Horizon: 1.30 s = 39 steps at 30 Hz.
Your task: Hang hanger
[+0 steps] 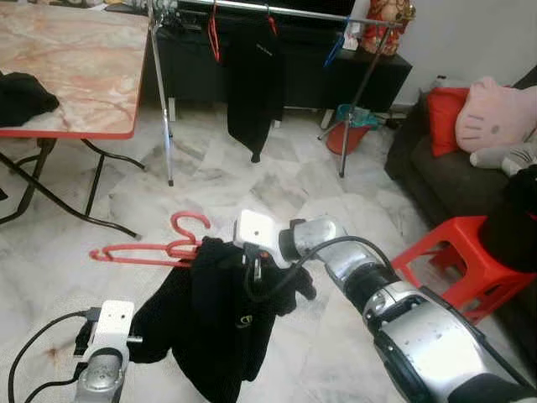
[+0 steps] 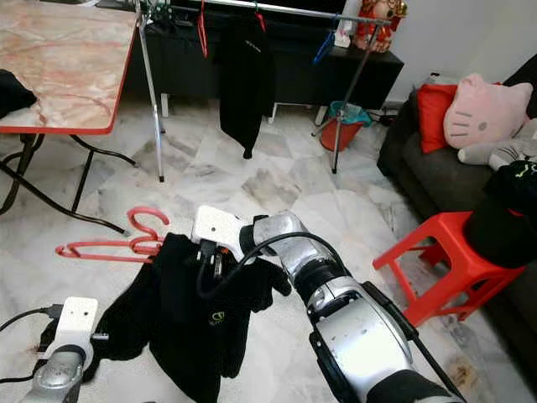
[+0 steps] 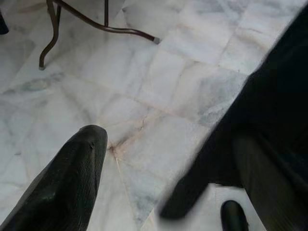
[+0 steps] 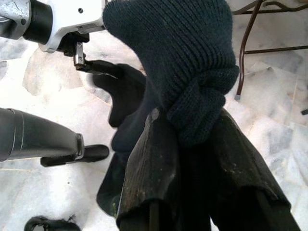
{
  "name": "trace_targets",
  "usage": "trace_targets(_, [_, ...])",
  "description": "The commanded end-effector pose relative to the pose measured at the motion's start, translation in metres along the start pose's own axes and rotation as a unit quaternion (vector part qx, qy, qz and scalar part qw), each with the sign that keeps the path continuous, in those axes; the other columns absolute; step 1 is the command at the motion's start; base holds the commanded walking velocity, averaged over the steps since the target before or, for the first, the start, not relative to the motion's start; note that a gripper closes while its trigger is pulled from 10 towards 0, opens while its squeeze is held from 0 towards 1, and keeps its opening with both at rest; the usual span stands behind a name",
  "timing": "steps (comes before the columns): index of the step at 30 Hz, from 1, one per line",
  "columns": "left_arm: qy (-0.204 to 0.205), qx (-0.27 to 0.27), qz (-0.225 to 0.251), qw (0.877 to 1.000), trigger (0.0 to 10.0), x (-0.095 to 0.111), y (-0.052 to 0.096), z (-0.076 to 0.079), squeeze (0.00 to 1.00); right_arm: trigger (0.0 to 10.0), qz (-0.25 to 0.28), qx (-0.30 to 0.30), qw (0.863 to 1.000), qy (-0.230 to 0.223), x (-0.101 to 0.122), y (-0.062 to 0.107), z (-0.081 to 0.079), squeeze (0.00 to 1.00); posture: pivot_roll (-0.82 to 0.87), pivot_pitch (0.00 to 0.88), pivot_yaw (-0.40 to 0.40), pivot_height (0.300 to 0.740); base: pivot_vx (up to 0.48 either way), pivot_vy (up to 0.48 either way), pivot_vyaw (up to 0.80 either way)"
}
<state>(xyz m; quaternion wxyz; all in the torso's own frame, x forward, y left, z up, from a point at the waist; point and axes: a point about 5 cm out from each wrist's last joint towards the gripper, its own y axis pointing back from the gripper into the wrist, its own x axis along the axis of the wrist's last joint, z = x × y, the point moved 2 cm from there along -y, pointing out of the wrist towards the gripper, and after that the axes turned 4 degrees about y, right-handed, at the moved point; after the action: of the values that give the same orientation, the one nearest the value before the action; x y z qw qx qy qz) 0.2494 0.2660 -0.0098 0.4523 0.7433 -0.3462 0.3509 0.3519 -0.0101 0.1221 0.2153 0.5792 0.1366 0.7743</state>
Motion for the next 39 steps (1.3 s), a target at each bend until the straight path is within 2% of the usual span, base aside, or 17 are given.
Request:
trace_targets(1, [0.001, 0.024, -0.026, 0.999, 10.0, -0.012, 0.002, -0.003, 0.0, 10.0, 0.003, 0.004, 1.0, 0.002, 0.0, 0.007, 0.004, 0.0, 0.2, 0.058, -0.214, 0.74, 0.0, 0.0, 0.0])
trace_targets(6, [0.03, 0.029, -0.019, 0.999, 10.0, -0.01, 0.001, -0.005, 0.0, 10.0, 0.003, 0.02, 1.0, 0.001, -0.004, 0.008, -0.001, 0.0, 0.2, 0.056, -0.213, 0.74, 0.0, 0.0, 0.0])
trace_targets(7, [0.048, 0.017, -0.004, 0.999, 10.0, -0.005, 0.001, -0.002, 0.0, 10.0, -0.001, 0.019, 1.0, 0.001, -0.006, 0.009, -0.001, 0.0, 0.2, 0.054, -0.212, 0.74, 0.0, 0.0, 0.0])
trace_targets(10, [0.056, -0.038, 0.04, 0.997, 10.0, 0.008, 0.003, 0.009, 0.0, 10.0, -0.005, 0.024, 1.0, 0.003, -0.008, 0.01, -0.002, 0.0, 0.2, 0.053, -0.212, 0.74, 0.0, 0.0, 0.0])
trace_targets(13, [0.083, -0.084, 0.054, 0.992, 10.0, 0.012, 0.006, 0.015, 0.0, 10.0, -0.004, 0.033, 0.999, 0.007, -0.008, 0.012, -0.003, 0.0, 0.2, 0.053, -0.212, 0.74, 0.0, 0.0, 0.0])
trace_targets(16, [0.107, -0.09, 0.055, 0.989, 10.0, 0.012, 0.007, 0.014, 0.0, 10.0, -0.007, 0.022, 1.0, 0.007, -0.009, 0.013, -0.001, 0.0, 0.2, 0.051, -0.214, 0.74, 0.0, 0.0, 0.0])
trace_targets(19, [0.134, -0.072, 0.067, 0.986, 10.0, 0.013, 0.008, 0.004, 0.0, 10.0, -0.015, -0.001, 1.0, -0.009, -0.017, 0.019, 0.002, 0.0, 0.2, 0.051, -0.213, 0.74, 0.0, 0.0, 0.0])
trace_targets(20, [0.134, -0.072, 0.067, 0.986, 10.0, 0.013, 0.008, 0.004, 0.0, 10.0, -0.015, -0.001, 1.0, -0.009, -0.017, 0.019, 0.002, 0.0, 0.2, 0.051, -0.213, 0.74, 0.0, 0.0, 0.0])
trace_targets(22, [0.13, -0.07, 0.085, 0.985, 10.0, 0.012, 0.014, -0.002, 0.0, 10.0, -0.068, -0.025, 0.997, -0.009, -0.039, 0.033, 0.003, 0.0, 0.2, 0.051, -0.213, 0.74, 0.0, 0.0, 0.0])
trace_targets(24, [0.125, -0.073, 0.09, 0.985, 10.0, 0.011, 0.017, -0.003, 0.0, 10.0, -0.096, -0.033, 0.995, -0.002, -0.049, 0.039, 0.004, 0.0, 0.2, 0.051, -0.213, 0.74, 0.0, 0.0, 0.0])
trace_targets(28, [0.124, -0.104, 0.125, 0.979, 10.0, 0.02, 0.031, -0.012, 0.0, 10.0, -0.128, -0.026, 0.991, -0.009, -0.069, 0.063, 0.001, 0.0, 0.19, 0.056, -0.203, 0.74, 0.0, 0.0, 0.0])
trace_targets(31, [0.116, -0.119, 0.14, 0.976, 10.0, 0.026, 0.036, -0.016, 0.0, 10.0, -0.138, -0.023, 0.99, -0.006, -0.073, 0.068, 0.0, 0.0, 0.19, 0.055, -0.199, 0.74, 0.0, 0.0, 0.0])
trace_targets(35, [0.09, -0.195, 0.18, 0.96, 10.0, 0.049, 0.051, -0.017, 0.0, 10.0, -0.156, 0.003, 0.988, -0.004, -0.082, 0.075, -0.007, 0.0, 0.19, 0.052, -0.19, 0.74, 0.0, 0.0, 0.0])
trace_targets(36, [0.08, -0.23, 0.192, 0.951, 10.0, 0.059, 0.056, -0.016, 0.0, 10.0, -0.16, 0.015, 0.987, 0.0, -0.084, 0.076, -0.009, 0.0, 0.19, 0.052, -0.186, 0.74, 0.0, 0.0, 0.0])
trace_targets(37, [0.064, -0.293, 0.204, 0.932, 10.0, 0.074, 0.067, -0.011, 0.0, 10.0, -0.165, 0.03, 0.986, 0.004, -0.086, 0.078, -0.012, 0.0, 0.19, 0.052, -0.186, 0.74, 0.0, 0.0, 0.0])
trace_targets(38, [0.064, -0.293, 0.204, 0.932, 10.0, 0.074, 0.067, -0.011, 0.0, 10.0, -0.165, 0.03, 0.986, 0.004, -0.086, 0.078, -0.012, 0.0, 0.19, 0.052, -0.186, 0.74, 0.0, 0.0, 0.0])
trace_targets(39, [0.051, -0.333, 0.204, 0.919, 10.0, 0.081, 0.073, -0.007, 0.0, 10.0, -0.168, 0.036, 0.985, 0.006, -0.086, 0.078, -0.012, 0.0, 0.19, 0.049, -0.184, 0.74, 0.0, 0.0, 0.0])
